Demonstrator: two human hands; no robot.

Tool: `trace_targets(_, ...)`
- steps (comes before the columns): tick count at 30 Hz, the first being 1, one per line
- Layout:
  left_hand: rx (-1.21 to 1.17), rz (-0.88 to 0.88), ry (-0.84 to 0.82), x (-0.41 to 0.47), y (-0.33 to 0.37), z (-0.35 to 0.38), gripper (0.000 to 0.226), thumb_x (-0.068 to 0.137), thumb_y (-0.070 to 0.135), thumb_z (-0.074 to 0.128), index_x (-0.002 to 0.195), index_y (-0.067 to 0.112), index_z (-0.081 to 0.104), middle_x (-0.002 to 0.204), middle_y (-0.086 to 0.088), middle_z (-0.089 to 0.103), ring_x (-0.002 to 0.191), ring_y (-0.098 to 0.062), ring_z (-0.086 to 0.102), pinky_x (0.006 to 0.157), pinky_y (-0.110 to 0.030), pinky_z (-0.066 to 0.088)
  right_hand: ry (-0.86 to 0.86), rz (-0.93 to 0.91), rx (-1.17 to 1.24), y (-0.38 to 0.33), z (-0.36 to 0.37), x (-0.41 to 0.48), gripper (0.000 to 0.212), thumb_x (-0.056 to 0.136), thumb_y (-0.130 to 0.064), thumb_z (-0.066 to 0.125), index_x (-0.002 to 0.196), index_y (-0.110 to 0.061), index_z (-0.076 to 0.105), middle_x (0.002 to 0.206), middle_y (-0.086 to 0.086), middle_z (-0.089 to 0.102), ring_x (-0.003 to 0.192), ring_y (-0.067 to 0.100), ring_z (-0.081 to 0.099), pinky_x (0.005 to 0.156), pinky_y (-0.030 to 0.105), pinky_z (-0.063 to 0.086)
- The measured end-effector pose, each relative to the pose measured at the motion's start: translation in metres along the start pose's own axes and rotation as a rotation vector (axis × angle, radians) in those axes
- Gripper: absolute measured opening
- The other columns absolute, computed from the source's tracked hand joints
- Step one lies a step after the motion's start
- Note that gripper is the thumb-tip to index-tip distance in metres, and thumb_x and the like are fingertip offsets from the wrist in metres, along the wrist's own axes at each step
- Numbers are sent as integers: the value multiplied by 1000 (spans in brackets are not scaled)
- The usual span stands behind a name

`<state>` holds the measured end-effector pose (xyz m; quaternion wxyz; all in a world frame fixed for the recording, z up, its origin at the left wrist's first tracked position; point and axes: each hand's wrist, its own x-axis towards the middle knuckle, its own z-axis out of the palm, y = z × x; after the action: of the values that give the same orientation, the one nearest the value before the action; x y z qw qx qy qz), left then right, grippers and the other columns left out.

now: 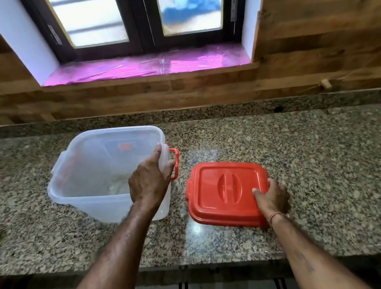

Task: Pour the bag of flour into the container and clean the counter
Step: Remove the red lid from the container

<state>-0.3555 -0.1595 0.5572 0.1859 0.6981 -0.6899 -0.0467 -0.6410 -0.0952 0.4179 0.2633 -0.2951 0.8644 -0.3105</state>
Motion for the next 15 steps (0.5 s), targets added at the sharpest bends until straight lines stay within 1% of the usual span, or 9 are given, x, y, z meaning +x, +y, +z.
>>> trace_targets(1,-14,0,-2,-1,0,-1,68,95,61,55,156,36,37,113,-14,74,100,-36,71,71,-38,52,4,-39,-8,-9,0,-6,55,90,-34,72,138,-20,49,138,13,47,115,26,48,96,49,49)
trace_targets(2,-52,-4,-7,0,-1,-2,69,94,63,55,155,36,38,116,-13,74,103,-35,70,73,-38,53,4,-83,-17,-19,0,-11,56,92,-37,69,141,-20,48,138,12,48,110,22,46,93,44,47)
trace_targets(4,-161,-14,-11,3,-6,-7,71,91,67,56,153,35,43,128,-8,71,113,-33,68,80,-40,54,-14,-192,11,-51,0,-20,57,96,-40,65,146,-19,48,141,11,48,107,18,45,85,33,41)
trace_targets(6,-221,-13,20,9,-13,-19,71,90,65,58,151,31,47,137,-6,66,121,-33,64,86,-42,54,-25,-331,58,-92,-1,-31,54,98,-40,62,146,-19,49,142,11,48,105,14,43,82,29,37)
trace_targets(9,-197,-3,87,22,-32,-45,71,90,61,62,149,24,51,140,-8,63,125,-32,60,91,-45,53,-39,-486,114,-156,0,-43,52,99,-43,59,145,-19,51,141,10,50,105,14,48,82,33,43)
trace_targets(10,-181,-3,110,28,-43,-56,70,90,60,63,148,23,51,140,-9,63,127,-31,59,92,-45,52,-43,-531,129,-177,3,-49,51,98,-44,60,142,-19,54,139,10,53,107,18,53,84,35,46)
trace_targets(12,-164,0,149,39,-66,-77,69,90,58,64,148,22,52,140,-9,63,129,-31,55,95,-45,50,-38,-628,166,-217,10,-61,47,96,-43,64,134,-17,62,132,12,60,114,27,61,94,38,50)
trace_targets(13,-161,6,172,45,-81,-91,68,90,58,64,148,22,52,140,-9,62,130,-31,55,96,-45,49,-47,-680,188,-239,18,-69,44,95,-41,66,130,-16,64,128,13,63,114,28,62,97,38,50)
trace_targets(15,-146,12,215,57,-109,-116,67,90,57,64,146,22,53,141,-8,61,131,-30,54,97,-46,50,-65,-770,204,-279,30,-85,40,94,-41,67,126,-17,67,123,10,65,110,27,64,98,38,51)
